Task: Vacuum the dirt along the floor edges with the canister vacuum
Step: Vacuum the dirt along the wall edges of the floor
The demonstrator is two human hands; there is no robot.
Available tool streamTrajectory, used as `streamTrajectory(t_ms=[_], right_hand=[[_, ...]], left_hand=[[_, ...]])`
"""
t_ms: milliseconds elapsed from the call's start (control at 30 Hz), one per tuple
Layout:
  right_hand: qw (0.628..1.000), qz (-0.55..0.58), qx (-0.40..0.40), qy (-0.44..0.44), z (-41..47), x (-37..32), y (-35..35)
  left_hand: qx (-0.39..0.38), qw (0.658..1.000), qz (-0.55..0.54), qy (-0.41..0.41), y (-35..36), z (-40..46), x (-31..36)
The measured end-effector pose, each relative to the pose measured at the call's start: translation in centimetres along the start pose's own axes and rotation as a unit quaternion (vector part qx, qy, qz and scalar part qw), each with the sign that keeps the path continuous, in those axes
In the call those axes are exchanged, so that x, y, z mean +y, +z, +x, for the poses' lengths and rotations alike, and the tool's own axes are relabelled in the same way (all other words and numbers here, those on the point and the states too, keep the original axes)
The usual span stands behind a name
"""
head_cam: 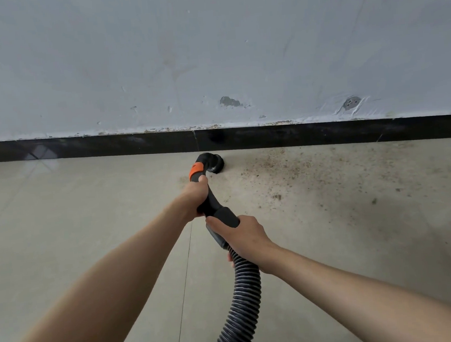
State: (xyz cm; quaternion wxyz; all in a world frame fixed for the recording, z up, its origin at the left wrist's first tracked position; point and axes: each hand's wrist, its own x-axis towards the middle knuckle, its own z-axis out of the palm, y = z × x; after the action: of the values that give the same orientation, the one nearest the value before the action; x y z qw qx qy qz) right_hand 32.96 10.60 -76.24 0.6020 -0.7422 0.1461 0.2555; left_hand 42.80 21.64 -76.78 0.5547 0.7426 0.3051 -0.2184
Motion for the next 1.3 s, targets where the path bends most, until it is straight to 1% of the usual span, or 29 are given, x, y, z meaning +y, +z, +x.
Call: streamTrajectory(t_ms=[200, 367, 467, 733, 933, 1067, 1300], right_hand=[[1.0, 0.006, 0.029, -0.002, -0.1, 1.0, -2.3], [1.0, 0.001, 0.028, -0.005, 0.3, 1.4, -2.8], [1.0, -0.007, 0.009, -0.011, 1.1, 1.0, -2.1], [0.996, -0.007, -0.089, -0.012, 3.9, -1.2, 1.5], [0.992, -0.045, -0.112, -0.021, 3.4, -1.3, 4.8], [0.992, -0.033, -0.116, -0.023, 1.8, -0.4, 5.0], [0.996, -0.038, -0.079, -0.017, -0.9, 1.0, 3.3]], left_hand=[[-0.023, 1.0, 0.009, 0.0, 2.8, 0.0, 0.4], [-0.022, 1.0, 0.008, 0.005, 3.6, 0.3, 0.4], [-0.001, 1.0, -0.001, 0.005, 2.6, 0.7, 0.4], [0.078, 0.994, -0.08, 0.011, -2.9, 1.6, -0.2], [0.109, 0.989, -0.101, -0.016, -6.7, 1.6, -1.7], [0.097, 0.989, -0.111, -0.033, -7.0, 1.3, -2.7], [0.072, 0.993, -0.085, -0.048, -4.6, -0.1, -3.5]])
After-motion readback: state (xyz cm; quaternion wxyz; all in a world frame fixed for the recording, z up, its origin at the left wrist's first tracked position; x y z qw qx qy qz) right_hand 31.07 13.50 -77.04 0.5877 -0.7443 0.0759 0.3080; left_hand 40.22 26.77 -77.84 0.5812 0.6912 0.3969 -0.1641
